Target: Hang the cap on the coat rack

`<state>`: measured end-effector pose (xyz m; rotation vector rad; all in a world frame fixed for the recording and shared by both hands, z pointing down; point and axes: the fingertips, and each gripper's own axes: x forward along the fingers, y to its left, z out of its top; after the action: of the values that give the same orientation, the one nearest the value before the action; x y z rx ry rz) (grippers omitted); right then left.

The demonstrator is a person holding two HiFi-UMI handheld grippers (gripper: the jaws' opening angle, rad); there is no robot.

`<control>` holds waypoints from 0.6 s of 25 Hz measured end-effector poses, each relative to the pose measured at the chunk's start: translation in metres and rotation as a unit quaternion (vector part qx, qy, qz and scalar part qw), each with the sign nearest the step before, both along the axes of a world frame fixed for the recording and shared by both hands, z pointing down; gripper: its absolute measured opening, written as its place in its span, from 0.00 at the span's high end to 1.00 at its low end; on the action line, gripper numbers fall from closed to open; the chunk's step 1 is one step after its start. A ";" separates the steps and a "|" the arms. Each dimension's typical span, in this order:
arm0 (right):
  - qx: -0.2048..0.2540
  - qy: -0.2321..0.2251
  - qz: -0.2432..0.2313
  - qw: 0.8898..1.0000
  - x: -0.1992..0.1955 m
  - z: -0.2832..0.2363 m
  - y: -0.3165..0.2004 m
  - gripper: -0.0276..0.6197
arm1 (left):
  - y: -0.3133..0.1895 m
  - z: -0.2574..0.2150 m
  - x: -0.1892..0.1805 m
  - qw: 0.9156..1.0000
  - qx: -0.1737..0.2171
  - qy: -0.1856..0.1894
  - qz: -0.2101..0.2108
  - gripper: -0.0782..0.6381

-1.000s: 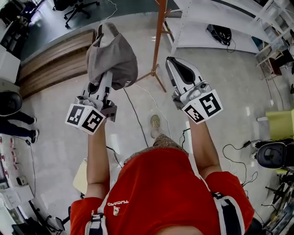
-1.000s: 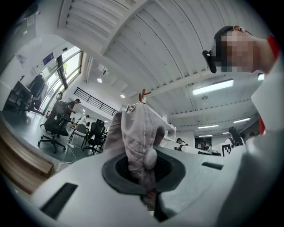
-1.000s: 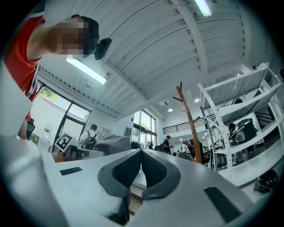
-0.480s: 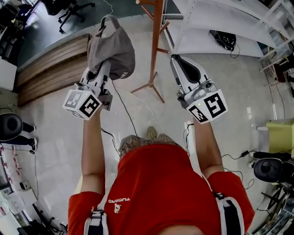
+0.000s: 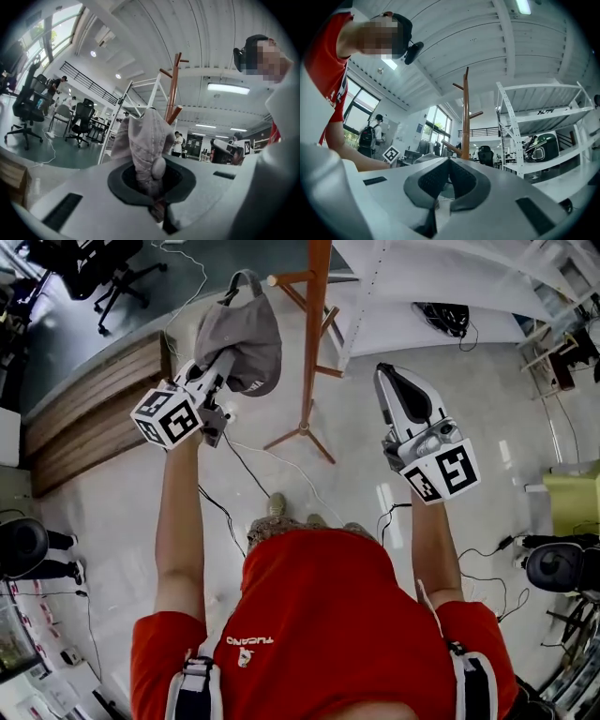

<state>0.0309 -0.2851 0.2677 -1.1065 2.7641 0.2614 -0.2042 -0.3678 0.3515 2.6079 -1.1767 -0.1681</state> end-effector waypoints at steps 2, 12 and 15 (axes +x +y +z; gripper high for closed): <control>0.000 0.003 0.021 1.000 0.000 -0.001 -0.011 0.92 | -0.022 0.009 0.002 0.999 -0.017 0.007 0.037 0.87; -0.014 0.026 0.104 0.994 -0.006 0.007 -0.037 0.92 | -0.088 0.043 0.019 0.966 -0.110 0.018 0.232 0.87; -0.023 0.031 0.128 0.991 -0.002 0.016 -0.039 0.92 | -0.094 0.053 0.029 0.949 -0.129 0.019 0.287 0.87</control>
<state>0.0292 -0.3237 0.2840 -1.4909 2.6898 0.2682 -0.1756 -0.4618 0.4041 2.5681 -0.3573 0.0522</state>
